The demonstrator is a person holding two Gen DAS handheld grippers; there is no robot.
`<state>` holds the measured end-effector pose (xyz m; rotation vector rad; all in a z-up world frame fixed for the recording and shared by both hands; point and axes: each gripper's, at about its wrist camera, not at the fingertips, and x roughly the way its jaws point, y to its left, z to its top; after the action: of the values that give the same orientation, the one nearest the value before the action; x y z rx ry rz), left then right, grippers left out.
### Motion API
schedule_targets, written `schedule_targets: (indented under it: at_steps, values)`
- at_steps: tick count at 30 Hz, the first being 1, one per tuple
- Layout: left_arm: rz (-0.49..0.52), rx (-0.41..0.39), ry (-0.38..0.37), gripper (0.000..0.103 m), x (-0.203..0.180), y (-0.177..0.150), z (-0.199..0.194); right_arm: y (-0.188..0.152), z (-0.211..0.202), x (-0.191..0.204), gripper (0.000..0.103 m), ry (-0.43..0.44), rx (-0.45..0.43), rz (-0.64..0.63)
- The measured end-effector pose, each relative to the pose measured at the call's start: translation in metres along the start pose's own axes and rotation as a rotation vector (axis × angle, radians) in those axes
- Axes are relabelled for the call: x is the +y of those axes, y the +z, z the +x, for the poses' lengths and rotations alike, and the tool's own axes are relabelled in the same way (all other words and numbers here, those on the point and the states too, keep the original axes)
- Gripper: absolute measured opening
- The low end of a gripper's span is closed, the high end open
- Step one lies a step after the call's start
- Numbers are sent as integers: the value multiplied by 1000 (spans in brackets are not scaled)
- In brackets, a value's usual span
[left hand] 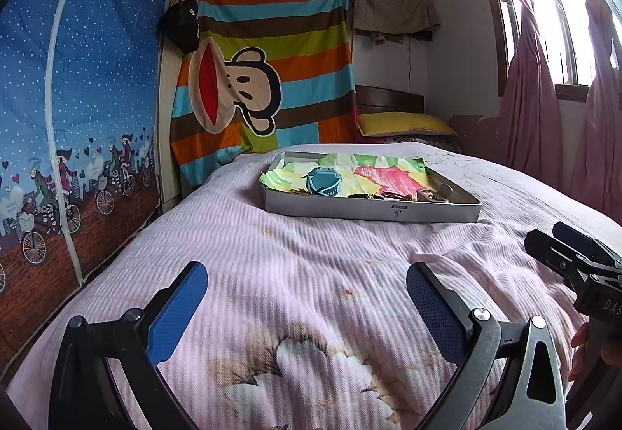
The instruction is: Organize jewelry
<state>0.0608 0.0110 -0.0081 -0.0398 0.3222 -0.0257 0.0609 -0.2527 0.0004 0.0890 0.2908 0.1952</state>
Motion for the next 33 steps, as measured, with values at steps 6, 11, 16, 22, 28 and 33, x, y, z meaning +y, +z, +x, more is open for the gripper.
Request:
schedule_targets:
  at_steps: [6, 11, 16, 22, 28, 33]
  values:
    - [-5, 0, 1, 103, 2, 1, 0, 0, 1, 1, 102, 0, 2, -1]
    - [-5, -1, 3, 103, 2, 1, -1, -1, 2, 1, 102, 4, 6, -2]
    - [-11, -2, 5, 103, 5, 2, -1, -2, 2, 2, 102, 4, 6, -1]
    - [-14, -5, 8, 103, 6, 3, 0, -2, 2, 2, 102, 4, 4, -2]
    - [-14, -5, 9, 103, 6, 3, -1, -2, 2, 2, 102, 3, 4, -1]
    - [-17, -5, 9, 103, 6, 3, -1, -2, 2, 2, 102, 4, 2, -1]
